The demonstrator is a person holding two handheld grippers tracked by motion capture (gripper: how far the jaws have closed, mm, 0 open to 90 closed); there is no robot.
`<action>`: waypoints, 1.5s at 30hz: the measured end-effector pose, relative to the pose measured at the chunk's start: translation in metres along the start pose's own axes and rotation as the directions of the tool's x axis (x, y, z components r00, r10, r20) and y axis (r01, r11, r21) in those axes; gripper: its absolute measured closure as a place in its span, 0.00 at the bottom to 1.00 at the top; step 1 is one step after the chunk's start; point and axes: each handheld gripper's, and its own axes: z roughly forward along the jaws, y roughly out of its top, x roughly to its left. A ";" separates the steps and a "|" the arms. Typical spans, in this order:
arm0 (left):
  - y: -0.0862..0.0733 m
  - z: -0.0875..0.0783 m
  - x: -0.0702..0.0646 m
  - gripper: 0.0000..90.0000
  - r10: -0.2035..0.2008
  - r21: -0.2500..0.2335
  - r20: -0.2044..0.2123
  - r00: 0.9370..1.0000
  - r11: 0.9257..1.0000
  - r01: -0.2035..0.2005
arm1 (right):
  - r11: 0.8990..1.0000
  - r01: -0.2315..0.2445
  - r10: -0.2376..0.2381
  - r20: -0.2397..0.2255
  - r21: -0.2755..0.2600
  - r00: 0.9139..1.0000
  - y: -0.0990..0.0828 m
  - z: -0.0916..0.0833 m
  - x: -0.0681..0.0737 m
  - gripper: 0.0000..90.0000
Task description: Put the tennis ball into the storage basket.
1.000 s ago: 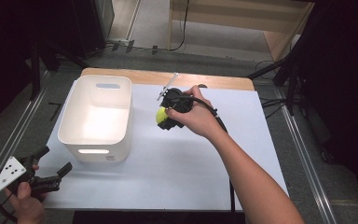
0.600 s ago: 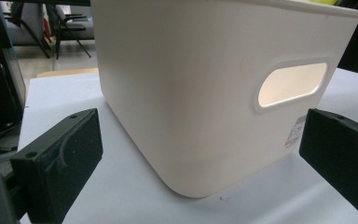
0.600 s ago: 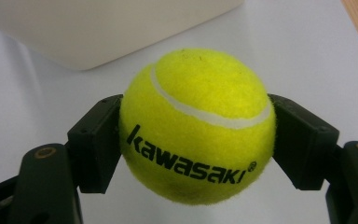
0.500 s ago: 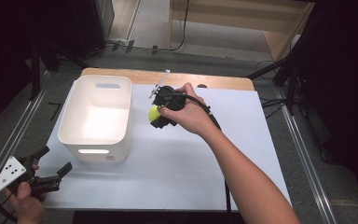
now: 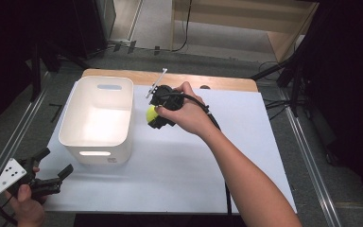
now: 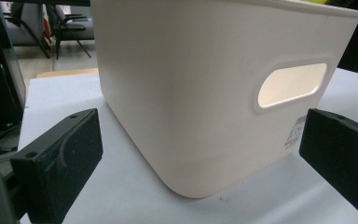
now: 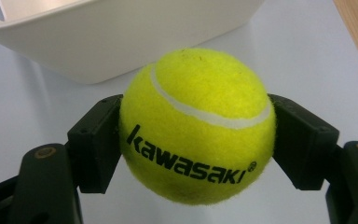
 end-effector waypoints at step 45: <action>0.000 0.000 0.000 0.00 -0.006 -0.005 0.003 1.000 1.000 0.006 | 0.998 0.058 -0.059 -0.011 -0.032 0.998 0.043 -0.008 0.016 0.26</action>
